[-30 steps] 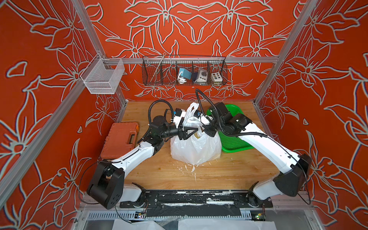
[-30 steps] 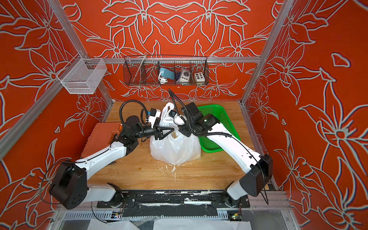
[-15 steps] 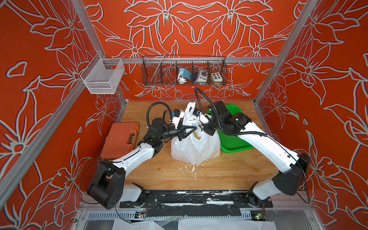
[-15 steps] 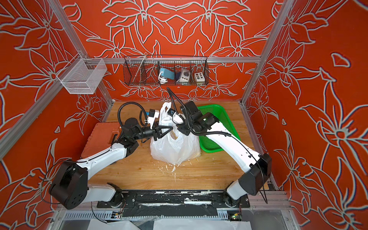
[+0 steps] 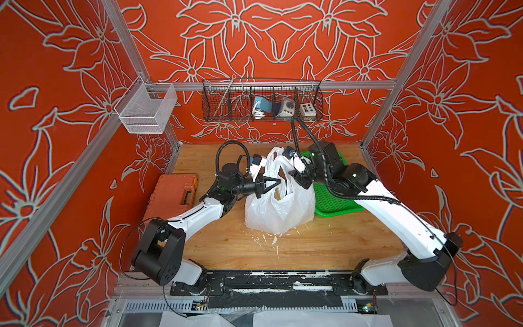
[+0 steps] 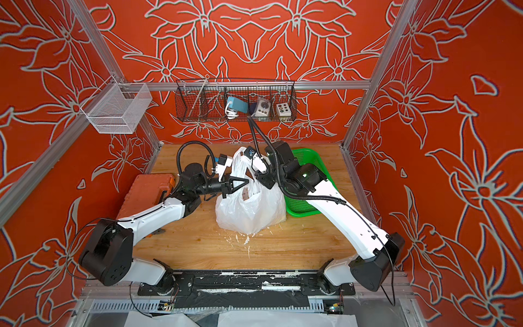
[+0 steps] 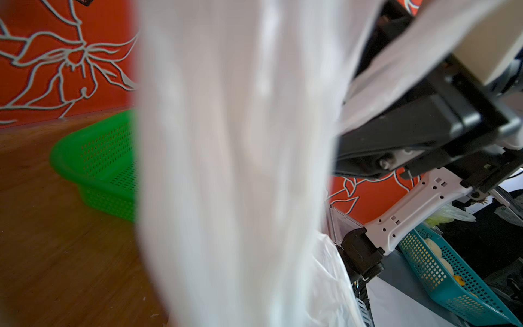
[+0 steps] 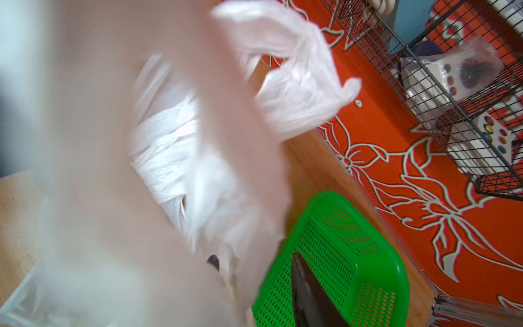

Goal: Place the pears into plastic bags & tie knots
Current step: Tie the plastic bag at the center of the board.

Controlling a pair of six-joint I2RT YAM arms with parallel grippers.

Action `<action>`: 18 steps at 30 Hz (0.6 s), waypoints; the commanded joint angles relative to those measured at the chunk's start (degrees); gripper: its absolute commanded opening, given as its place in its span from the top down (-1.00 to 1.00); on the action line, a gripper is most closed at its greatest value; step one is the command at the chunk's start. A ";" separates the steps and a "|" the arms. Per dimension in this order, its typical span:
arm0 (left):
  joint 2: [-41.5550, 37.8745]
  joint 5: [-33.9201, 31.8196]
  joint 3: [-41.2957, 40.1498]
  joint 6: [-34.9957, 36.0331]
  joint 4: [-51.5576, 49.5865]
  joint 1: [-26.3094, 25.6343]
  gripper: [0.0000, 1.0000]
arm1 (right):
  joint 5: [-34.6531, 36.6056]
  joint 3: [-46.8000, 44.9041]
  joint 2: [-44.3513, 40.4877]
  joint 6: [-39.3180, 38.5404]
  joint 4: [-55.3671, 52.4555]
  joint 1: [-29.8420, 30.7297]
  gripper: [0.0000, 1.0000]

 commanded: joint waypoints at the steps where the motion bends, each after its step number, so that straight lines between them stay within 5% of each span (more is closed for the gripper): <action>1: 1.10 3.59 2.25 2.01 -0.72 0.18 1.00 | -1.72 -0.92 -0.20 0.14 1.11 0.15 0.58; 3: 1.71 4.82 3.18 2.79 -1.76 0.15 1.00 | -4.05 -0.69 -0.37 -0.32 1.08 0.06 1.00; 9: 4.08 9.02 8.45 7.63 -9.95 0.33 1.00 | -12.27 5.80 1.92 -2.60 -8.63 0.14 1.00; 13: 5.27 12.05 11.12 9.82 -14.11 0.41 1.00 | -7.75 11.30 8.11 -4.31 -17.86 0.84 1.00; 18: 4.92 14.82 12.66 14.33 -20.02 0.81 1.00 | -0.44 10.42 9.94 -4.13 -17.17 0.82 1.00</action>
